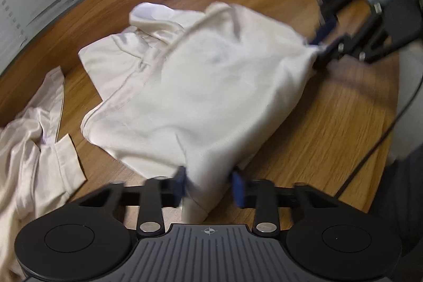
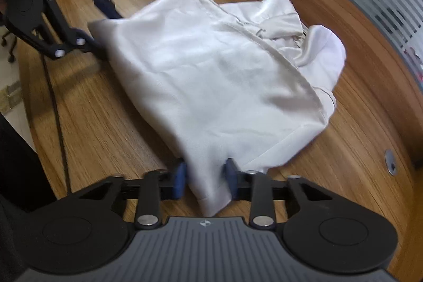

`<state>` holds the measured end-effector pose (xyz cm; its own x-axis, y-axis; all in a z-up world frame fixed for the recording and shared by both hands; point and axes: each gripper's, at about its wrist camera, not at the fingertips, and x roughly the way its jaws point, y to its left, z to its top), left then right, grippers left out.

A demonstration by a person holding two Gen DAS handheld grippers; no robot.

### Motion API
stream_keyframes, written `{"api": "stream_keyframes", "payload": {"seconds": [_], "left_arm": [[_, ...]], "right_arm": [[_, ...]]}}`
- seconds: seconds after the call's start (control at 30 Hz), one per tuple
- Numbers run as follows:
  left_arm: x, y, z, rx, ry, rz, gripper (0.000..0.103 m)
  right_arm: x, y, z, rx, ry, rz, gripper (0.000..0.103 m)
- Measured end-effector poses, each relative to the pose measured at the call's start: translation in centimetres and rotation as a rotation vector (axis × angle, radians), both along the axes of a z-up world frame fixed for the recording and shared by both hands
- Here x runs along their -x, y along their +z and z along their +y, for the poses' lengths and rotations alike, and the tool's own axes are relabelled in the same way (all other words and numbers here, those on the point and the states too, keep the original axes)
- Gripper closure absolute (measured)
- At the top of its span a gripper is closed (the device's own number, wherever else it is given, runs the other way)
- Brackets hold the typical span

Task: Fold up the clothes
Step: 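Grasp the bundle edge with both grippers and fold it over again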

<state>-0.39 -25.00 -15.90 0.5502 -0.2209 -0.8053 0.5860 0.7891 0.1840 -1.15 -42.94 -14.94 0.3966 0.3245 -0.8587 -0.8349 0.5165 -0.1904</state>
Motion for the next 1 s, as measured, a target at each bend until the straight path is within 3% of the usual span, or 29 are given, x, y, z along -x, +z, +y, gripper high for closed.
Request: {"api": "stream_keyframes", "payload": {"seconds": [0.13,0.33,0.53,0.83,1.0], "left_arm": [[0.1,1.2,0.8,0.071,0.027,0.004,0.087],[0.6,3.7,2.2,0.152,0.036,0.040,0.088],[-1.4,6.1,3.4,0.209,0.094,0.038,0.087],[-7.8,8.1,3.7,0.190,0.172,-0.056,0.087],[-11.7,7.5,3.3,0.164,0.246,-0.053,0.086]], "right_arm": [[0.4,1.0,-0.3,-0.012,0.013,0.008,0.093],[1.3,3.5,-1.6,-0.059,-0.033,0.036,0.094],[1.4,6.7,-2.0,-0.091,-0.078,0.002,0.094],[-5.2,8.5,-1.0,-0.100,-0.165,-0.073,0.095],[-9.9,8.1,0.0,-0.079,-0.205,-0.094,0.095]]}}
